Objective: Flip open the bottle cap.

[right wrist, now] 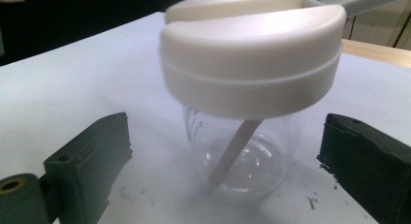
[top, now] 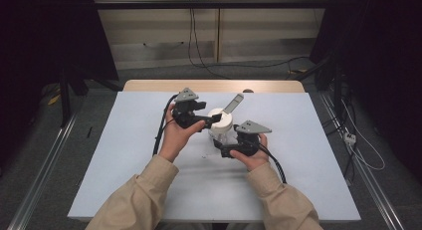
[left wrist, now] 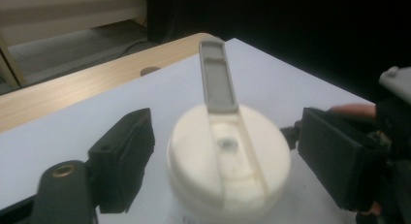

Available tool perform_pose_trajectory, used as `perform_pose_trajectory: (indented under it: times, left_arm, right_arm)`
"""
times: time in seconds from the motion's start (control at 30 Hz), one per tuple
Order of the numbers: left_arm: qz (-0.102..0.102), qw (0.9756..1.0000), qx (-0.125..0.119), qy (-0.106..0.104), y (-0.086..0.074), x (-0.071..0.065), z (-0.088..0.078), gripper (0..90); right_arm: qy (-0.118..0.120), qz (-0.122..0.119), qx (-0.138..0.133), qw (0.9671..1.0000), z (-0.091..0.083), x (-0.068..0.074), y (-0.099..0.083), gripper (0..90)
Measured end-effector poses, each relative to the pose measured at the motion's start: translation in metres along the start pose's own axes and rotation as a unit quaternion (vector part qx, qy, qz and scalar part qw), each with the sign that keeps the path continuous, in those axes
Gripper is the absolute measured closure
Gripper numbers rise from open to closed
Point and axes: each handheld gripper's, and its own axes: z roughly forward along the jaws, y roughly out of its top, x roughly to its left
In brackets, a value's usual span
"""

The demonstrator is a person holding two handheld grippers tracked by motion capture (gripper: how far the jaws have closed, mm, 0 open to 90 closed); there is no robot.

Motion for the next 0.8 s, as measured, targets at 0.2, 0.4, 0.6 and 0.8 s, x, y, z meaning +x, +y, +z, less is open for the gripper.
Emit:
perform_pose_trajectory:
  times: [0.2, 0.4, 0.6, 0.8]
  left_arm:
    - [-0.001, 1.0000, 0.006, 0.002, -0.024, 0.004, -0.023, 15.2]
    - [0.003, 0.9998, 0.018, 0.010, -0.045, 0.009, -0.041, 9.6]
    - [-0.009, 0.9998, 0.014, 0.008, -0.068, 0.016, -0.061, 8.6]
    - [-0.009, 0.9998, 0.011, 0.012, -0.082, 0.021, -0.079, 7.6]
  right_arm:
    - [0.007, 0.000, -0.001, 1.0000, -0.020, 0.000, -0.004, 5.5]
    - [0.015, -0.003, 0.002, 0.9999, -0.037, -0.001, -0.009, 5.6]
    - [0.015, -0.007, 0.003, 0.9999, -0.054, -0.003, -0.015, 5.7]
    - [0.008, -0.012, 0.005, 0.9999, -0.071, -0.008, -0.022, 5.7]
